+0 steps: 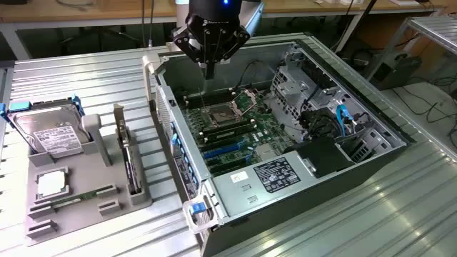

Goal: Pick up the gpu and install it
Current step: 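Reach for the gpu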

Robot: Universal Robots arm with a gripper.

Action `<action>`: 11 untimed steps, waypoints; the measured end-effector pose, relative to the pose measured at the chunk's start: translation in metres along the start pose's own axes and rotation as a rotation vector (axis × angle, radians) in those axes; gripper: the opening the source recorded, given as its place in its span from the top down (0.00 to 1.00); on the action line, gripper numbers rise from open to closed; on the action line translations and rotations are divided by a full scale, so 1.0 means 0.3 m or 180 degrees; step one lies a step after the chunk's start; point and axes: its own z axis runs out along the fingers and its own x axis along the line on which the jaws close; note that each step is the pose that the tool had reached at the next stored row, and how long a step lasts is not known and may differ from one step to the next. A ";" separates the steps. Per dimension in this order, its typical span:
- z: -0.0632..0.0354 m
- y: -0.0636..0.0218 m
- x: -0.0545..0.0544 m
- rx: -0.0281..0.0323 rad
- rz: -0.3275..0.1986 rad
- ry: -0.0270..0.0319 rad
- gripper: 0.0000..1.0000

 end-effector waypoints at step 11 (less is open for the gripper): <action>0.000 0.000 0.000 0.0000 0.0000 0.0000 0.89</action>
